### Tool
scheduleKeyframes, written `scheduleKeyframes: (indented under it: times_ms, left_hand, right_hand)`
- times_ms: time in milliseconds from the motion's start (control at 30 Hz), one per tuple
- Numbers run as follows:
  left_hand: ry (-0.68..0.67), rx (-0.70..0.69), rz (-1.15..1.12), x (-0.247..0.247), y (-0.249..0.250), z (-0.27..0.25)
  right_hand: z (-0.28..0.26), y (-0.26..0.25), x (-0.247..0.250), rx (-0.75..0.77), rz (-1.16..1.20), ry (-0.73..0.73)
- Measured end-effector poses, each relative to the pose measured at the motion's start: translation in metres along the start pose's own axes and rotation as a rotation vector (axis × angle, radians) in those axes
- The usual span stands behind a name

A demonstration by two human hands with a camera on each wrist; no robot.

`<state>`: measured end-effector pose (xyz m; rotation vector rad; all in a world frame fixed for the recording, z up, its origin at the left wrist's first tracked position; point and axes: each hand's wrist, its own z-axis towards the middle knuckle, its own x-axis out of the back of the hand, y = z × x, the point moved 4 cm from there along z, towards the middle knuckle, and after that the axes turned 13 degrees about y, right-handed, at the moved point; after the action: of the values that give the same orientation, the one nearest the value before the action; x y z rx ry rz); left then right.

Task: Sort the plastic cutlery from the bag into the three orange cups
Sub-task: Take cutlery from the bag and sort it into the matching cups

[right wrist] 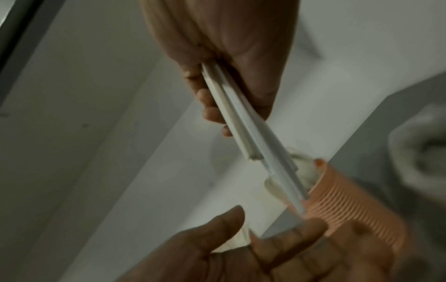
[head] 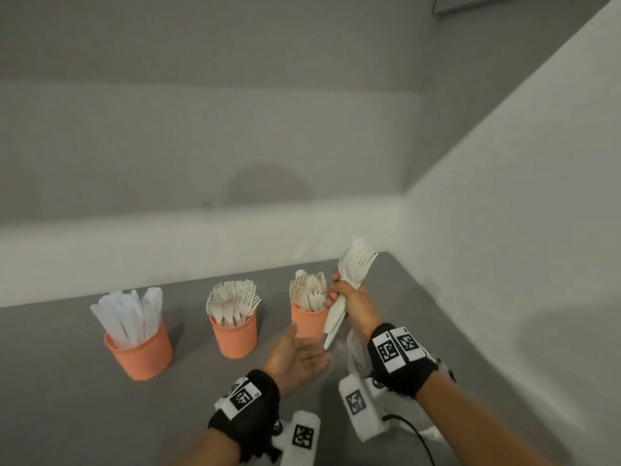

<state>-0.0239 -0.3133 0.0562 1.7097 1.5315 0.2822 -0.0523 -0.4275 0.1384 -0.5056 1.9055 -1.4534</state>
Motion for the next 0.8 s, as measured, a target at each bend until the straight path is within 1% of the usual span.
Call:
scheduleKeyframes:
  times_ms: [33, 100, 200, 300, 367, 467, 533, 600, 667, 733, 767, 800]
  left_hand:
    - [-0.005, 0.024, -0.060, 0.008, 0.004, -0.002]
    - [-0.015, 0.028, -0.175, 0.021, 0.014, -0.011]
    - [-0.026, -0.052, -0.224, 0.040, 0.029, -0.019]
    - [-0.016, -0.095, -0.092, 0.061, 0.036, -0.024]
    - [-0.016, -0.147, 0.046, 0.074, 0.039, -0.029]
    - [0.013, -0.332, 0.243, 0.087, 0.054, -0.031]
    - [0.067, -0.469, 0.295, 0.095, 0.067, -0.033]
    - [0.097, -0.532, 0.265, 0.097, 0.080, -0.032]
    - [0.180, -0.593, 0.244, 0.099, 0.089, -0.031]
    - [0.319, -0.596, 0.170, 0.105, 0.094, -0.026]
    - [0.362, -0.593, 0.121, 0.109, 0.095, -0.022]
    - [0.377, -0.581, 0.088, 0.110, 0.095, -0.021]
  right_hand:
    - [-0.004, 0.006, -0.013, -0.008, 0.019, -0.017]
    - [-0.012, 0.018, -0.038, -0.001, 0.024, -0.031]
    - [-0.021, 0.043, -0.064, 0.023, -0.093, -0.019]
    - [-0.025, 0.063, -0.081, 0.020, -0.197, -0.021]
    - [-0.027, 0.069, -0.090, 0.041, -0.247, -0.011]
    - [-0.030, 0.079, -0.105, 0.097, -0.388, -0.031]
    - [-0.032, 0.090, -0.118, 0.128, -0.474, -0.085]
    - [-0.041, 0.097, -0.130, 0.214, -0.580, -0.136]
    - [-0.050, 0.099, -0.137, 0.312, -0.663, -0.163]
    - [-0.057, 0.098, -0.139, 0.346, -0.709, -0.188]
    - [-0.058, 0.098, -0.140, 0.357, -0.729, -0.197]
    - [-0.058, 0.099, -0.141, 0.364, -0.747, -0.214]
